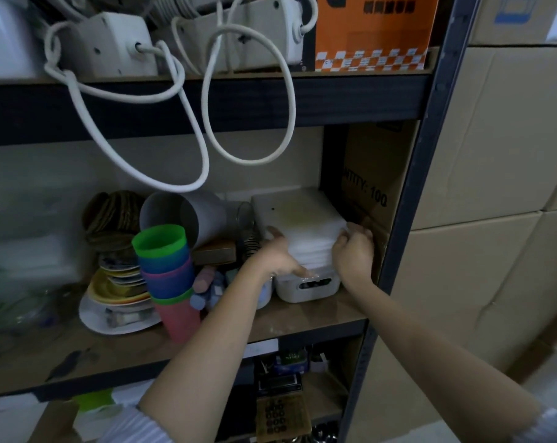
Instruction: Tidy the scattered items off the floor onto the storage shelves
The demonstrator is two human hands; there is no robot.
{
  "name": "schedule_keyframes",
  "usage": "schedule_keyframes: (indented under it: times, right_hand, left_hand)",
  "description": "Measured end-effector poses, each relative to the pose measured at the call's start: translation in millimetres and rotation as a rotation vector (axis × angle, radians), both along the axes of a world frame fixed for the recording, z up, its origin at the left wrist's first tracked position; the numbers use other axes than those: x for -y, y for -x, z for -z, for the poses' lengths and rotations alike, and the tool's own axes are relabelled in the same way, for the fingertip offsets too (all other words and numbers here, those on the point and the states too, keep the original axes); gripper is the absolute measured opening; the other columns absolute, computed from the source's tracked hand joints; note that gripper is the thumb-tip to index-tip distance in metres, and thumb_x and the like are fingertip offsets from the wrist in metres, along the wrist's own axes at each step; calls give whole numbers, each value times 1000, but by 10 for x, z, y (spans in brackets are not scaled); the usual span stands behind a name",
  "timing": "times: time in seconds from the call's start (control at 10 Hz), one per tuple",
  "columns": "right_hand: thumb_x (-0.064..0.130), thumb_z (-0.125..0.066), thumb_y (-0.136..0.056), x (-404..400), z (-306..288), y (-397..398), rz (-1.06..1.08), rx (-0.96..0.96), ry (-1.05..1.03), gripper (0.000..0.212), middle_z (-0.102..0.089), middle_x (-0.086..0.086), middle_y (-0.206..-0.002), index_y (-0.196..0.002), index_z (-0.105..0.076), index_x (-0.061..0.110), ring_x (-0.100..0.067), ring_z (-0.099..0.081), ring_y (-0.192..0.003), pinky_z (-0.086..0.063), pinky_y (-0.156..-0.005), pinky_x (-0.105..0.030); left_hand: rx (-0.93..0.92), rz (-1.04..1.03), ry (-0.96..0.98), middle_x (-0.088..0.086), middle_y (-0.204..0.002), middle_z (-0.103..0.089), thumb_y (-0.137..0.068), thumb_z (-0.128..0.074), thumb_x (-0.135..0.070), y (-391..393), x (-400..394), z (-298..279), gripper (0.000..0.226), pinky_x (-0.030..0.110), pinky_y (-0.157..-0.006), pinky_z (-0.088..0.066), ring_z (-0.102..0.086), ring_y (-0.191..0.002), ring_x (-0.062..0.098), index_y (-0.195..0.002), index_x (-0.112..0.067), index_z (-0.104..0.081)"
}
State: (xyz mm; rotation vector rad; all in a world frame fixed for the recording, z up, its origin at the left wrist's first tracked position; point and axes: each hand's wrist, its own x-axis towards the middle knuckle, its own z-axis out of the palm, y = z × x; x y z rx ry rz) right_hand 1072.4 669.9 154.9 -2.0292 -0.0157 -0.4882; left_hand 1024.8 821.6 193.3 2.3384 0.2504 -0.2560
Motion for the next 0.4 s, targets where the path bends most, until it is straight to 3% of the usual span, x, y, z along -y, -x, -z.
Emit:
schedule_keyframes:
  times: [0.1, 0.2, 0.3, 0.4]
  right_hand:
    - [12, -41, -100, 33, -14, 8, -52, -31, 9, 37, -56, -18, -127, -132, -53, -3, -31, -55, -116, -45, -101, -36]
    - [19, -40, -101, 63, -62, 4, -69, -79, 89, 41, -55, -19, -130, -137, -49, 1, -33, -53, -119, -43, -104, -41]
    - [20, -43, -101, 103, -149, 162, -66, 17, 249, 42, -51, -24, -134, -135, -48, -3, -38, -46, -125, -36, -108, -46]
    - [13, -49, -95, 187, -202, 311, -149, 145, 357, 41, -51, -24, -135, -132, -49, -5, -40, -42, -130, -27, -114, -43]
  left_hand:
    - [13, -18, 8, 7, -156, -31, -31, -93, -49, -24, -70, 38, 157, 34, -112, -38, -39, -136, 23, -156, -12, -6]
    - [65, -3, 34, 4, -150, -41, -20, -90, -52, -97, -126, 127, 156, 35, -108, -42, -46, -130, 21, -154, -10, -20]
    - [194, -37, 47, 4, -135, -56, -33, -93, -47, 246, 34, -65, 127, 37, -104, -45, -54, -122, 21, -143, -11, -41]
    - [381, -114, 2, 7, -141, -50, -74, -84, -33, 583, 273, -210, 83, 33, -107, -39, -47, -130, 25, -143, -10, -43]
